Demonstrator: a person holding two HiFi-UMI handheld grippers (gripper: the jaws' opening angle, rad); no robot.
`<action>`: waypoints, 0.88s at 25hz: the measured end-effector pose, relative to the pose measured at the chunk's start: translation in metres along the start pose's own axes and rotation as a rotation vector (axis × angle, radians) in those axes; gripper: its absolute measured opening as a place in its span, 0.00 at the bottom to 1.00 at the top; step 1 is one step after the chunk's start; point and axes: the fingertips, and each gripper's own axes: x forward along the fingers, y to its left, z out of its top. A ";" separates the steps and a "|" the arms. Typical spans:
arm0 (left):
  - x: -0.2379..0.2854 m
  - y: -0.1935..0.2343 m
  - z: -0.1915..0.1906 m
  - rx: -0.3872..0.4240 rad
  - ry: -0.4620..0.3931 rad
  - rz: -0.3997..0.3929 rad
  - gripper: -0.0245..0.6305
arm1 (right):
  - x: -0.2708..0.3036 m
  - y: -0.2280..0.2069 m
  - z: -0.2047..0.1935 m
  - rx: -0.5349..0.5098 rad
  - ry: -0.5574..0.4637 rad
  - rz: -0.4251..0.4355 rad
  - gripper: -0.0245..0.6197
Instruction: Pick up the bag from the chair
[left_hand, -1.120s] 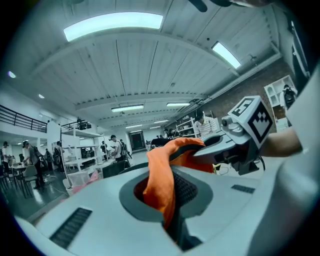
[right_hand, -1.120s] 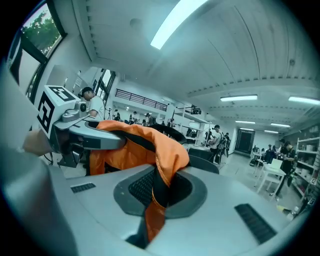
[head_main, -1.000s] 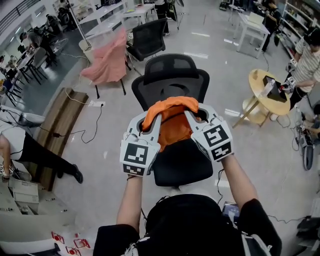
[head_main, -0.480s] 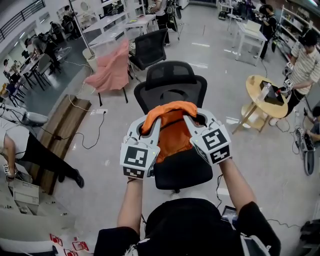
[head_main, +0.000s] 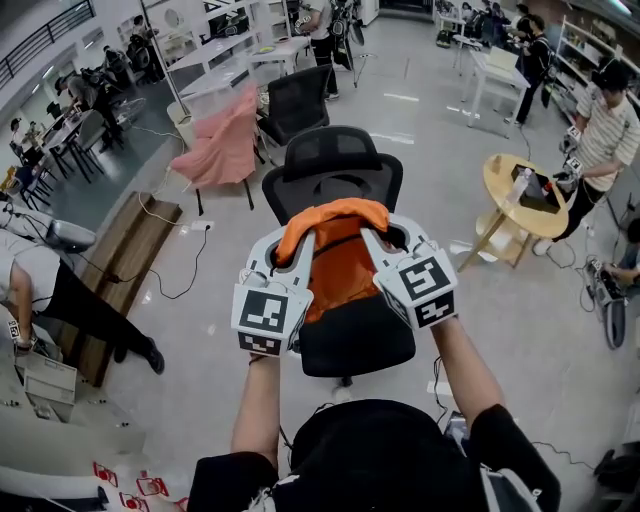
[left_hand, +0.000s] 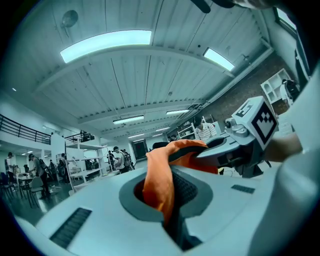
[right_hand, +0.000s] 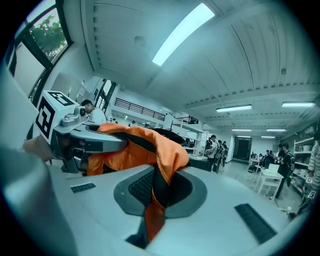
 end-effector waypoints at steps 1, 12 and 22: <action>-0.001 -0.004 0.003 -0.001 -0.002 0.003 0.07 | -0.005 -0.001 0.002 0.001 -0.002 -0.001 0.05; -0.026 -0.070 0.024 -0.040 -0.008 0.018 0.07 | -0.076 -0.002 -0.002 -0.003 -0.012 0.012 0.05; -0.072 -0.128 0.028 -0.032 0.017 0.043 0.07 | -0.143 0.025 -0.013 0.003 -0.013 0.049 0.05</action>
